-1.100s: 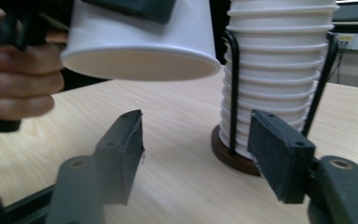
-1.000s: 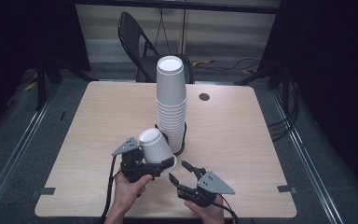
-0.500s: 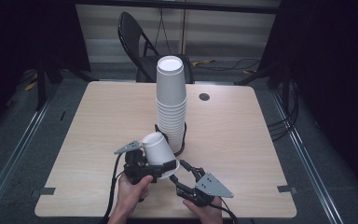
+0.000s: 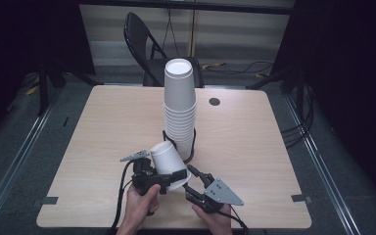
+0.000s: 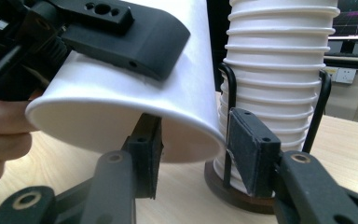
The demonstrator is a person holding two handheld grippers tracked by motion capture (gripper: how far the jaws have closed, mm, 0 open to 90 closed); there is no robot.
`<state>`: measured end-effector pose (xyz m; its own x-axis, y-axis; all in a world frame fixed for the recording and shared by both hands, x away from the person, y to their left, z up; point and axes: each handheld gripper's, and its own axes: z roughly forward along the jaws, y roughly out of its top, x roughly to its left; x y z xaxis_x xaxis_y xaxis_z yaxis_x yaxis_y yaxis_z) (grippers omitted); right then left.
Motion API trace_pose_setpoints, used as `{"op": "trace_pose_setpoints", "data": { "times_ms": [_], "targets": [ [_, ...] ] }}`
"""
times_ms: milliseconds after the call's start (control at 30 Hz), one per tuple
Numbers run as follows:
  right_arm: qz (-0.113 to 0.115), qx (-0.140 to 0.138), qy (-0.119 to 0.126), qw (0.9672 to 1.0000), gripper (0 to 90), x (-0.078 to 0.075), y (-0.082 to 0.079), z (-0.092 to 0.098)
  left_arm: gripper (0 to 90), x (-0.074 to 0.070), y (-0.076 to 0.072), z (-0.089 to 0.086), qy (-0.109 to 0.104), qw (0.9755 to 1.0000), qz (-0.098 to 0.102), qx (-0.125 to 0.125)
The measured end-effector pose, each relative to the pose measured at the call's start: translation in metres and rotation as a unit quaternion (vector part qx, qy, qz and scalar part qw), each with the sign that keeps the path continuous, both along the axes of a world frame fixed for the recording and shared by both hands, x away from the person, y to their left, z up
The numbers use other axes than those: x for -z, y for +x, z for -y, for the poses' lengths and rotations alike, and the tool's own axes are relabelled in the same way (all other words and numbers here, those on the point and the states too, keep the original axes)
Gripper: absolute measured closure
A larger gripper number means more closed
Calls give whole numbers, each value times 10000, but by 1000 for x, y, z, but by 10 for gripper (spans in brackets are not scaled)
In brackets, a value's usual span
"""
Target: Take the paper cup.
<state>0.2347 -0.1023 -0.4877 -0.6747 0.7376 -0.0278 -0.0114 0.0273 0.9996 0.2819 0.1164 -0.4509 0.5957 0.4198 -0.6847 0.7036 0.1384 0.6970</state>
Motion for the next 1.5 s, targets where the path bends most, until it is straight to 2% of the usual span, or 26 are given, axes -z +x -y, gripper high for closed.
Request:
{"op": "trace_pose_setpoints", "data": {
  "times_ms": [167,267,333,367,500,600,633,700,767,833,1033,1200,1267,1367,1400,1500],
  "targets": [
    [71,-9,-37,10000,601,0,4,-3,135,3,-1,3,-5,9999,-86,65],
    [90,-36,45,9999,618,-1,8,-5,134,3,-2,5,-25,9999,-104,93],
    [33,-70,75,9999,639,-1,11,-8,133,4,-3,6,40,9999,-67,113],
    [77,-26,40,10000,646,-1,11,-10,133,4,-3,6,41,9999,-45,105],
    [137,4,128,9998,683,-1,13,-11,132,6,-3,5,-92,9998,-110,157],
    [211,49,83,9997,720,-2,13,-12,126,7,-3,5,-172,9996,-125,164],
    [188,65,90,9998,755,-2,13,-11,125,8,-2,4,-226,9994,-130,246],
    [174,65,117,9998,769,-2,13,-10,124,9,-1,4,-245,9992,-150,291],
    [230,141,63,9996,811,-2,13,-10,116,8,-2,5,-272,9993,-30,250],
    [175,63,103,9998,830,-2,13,-9,96,7,-2,3,-261,9994,130,186],
    [161,63,157,9997,846,-4,12,-7,88,5,2,2,-362,9987,251,269],
    [128,67,150,9998,854,-4,11,-6,75,4,5,0,-413,9984,340,191],
    [123,60,133,9998,857,-5,10,-5,67,2,6,-3,-343,9981,486,152],
    [109,64,108,9999,857,-5,10,-4,69,0,8,-4,-312,9981,519,123],
    [77,79,53,9999,857,-5,9,-2,63,-1,11,-3,-184,9981,555,211],
    [42,132,54,9999,857,-6,9,0,57,-1,12,-1,-224,9978,576,241]
  ]
}}
